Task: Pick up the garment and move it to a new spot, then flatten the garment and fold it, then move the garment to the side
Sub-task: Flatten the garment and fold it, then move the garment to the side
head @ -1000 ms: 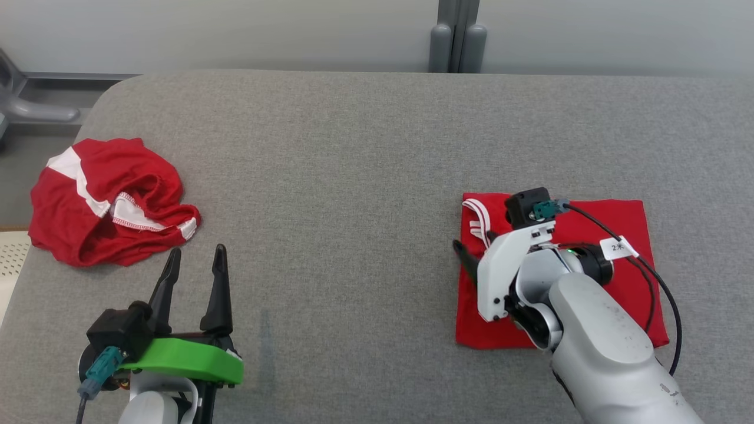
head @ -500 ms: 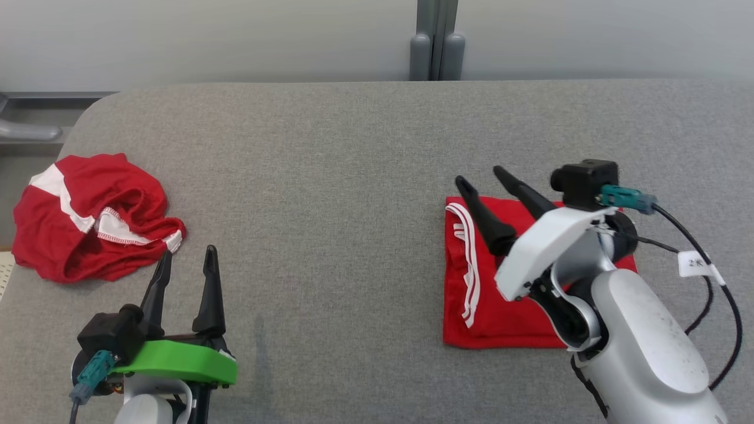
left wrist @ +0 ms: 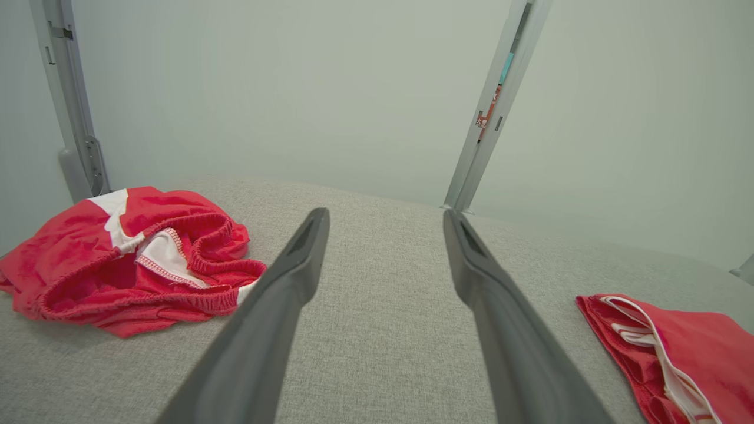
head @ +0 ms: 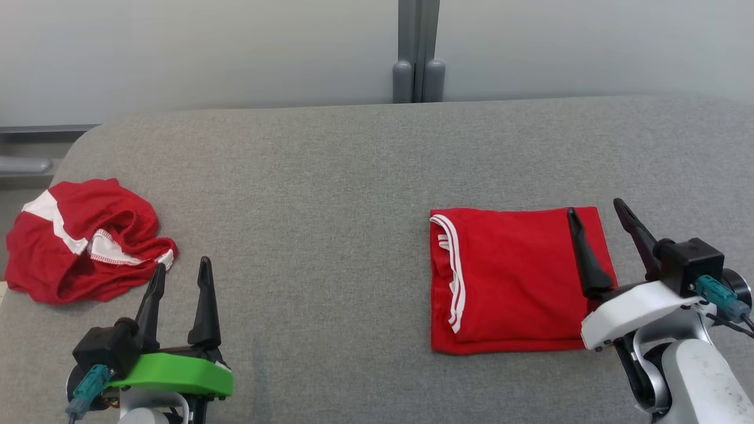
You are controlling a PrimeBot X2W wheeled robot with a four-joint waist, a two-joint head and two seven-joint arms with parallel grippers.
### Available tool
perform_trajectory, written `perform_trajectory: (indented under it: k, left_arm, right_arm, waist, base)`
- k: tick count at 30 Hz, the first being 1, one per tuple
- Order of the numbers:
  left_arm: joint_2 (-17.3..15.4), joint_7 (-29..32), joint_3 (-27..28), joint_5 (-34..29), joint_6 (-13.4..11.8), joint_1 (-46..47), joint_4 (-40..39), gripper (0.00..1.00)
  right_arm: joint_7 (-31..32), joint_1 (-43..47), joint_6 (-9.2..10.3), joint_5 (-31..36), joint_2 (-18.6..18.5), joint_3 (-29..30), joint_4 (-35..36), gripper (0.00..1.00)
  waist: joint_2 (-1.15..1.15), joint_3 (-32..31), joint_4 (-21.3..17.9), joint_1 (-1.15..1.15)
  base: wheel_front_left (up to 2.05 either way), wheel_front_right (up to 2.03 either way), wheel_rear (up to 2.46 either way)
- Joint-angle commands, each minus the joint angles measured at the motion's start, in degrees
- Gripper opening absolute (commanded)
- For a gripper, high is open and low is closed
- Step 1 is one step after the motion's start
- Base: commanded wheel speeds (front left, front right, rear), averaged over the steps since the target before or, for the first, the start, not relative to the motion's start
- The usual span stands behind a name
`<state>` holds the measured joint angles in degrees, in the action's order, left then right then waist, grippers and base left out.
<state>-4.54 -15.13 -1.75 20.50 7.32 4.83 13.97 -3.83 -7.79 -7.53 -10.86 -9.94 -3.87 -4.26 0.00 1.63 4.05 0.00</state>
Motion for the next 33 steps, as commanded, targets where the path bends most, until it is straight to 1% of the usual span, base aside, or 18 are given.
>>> perform_trajectory:
  k: [1,7,16,23,33]
  left_arm:
    - [-0.29,0.01,0.41,-0.54,0.21,-1.05,-0.08,1.0]
    - [-0.19,0.01,0.63,-1.21,0.21,-2.13,0.0,1.0]
    - [-0.66,0.01,1.01,-2.12,0.21,-4.01,-0.15,1.0]
    - [-0.75,0.01,0.88,-2.71,0.21,-4.53,-0.44,1.0]
    - [-0.77,0.01,0.81,-2.93,0.21,-3.87,-0.06,1.0]
  right_arm:
    - [-0.81,0.99,0.08,0.32,0.1,0.71,-0.24,1.0]
    - [-3.14,2.61,0.08,1.96,0.39,1.88,-1.6,1.0]
    - [-3.95,4.02,0.08,2.84,0.72,4.84,-2.72,1.0]
    - [-3.56,5.06,0.09,3.06,1.77,6.57,-2.04,1.0]
    - [-3.57,4.37,0.09,2.29,2.81,6.61,-2.19,1.0]
  waist:
    - [0.0,-0.5,-0.64,0.0]
    - [0.0,-1.15,-1.88,0.0]
    - [0.0,-1.84,-3.41,0.0]
    - [0.0,-1.73,-3.57,0.0]
    - [0.0,-1.1,-3.38,0.0]
  base:
    - [0.0,0.0,0.0]
    - [0.0,0.0,0.0]
    - [0.0,0.0,0.0]
    - [0.0,0.0,0.0]
    - [0.0,0.0,0.0]
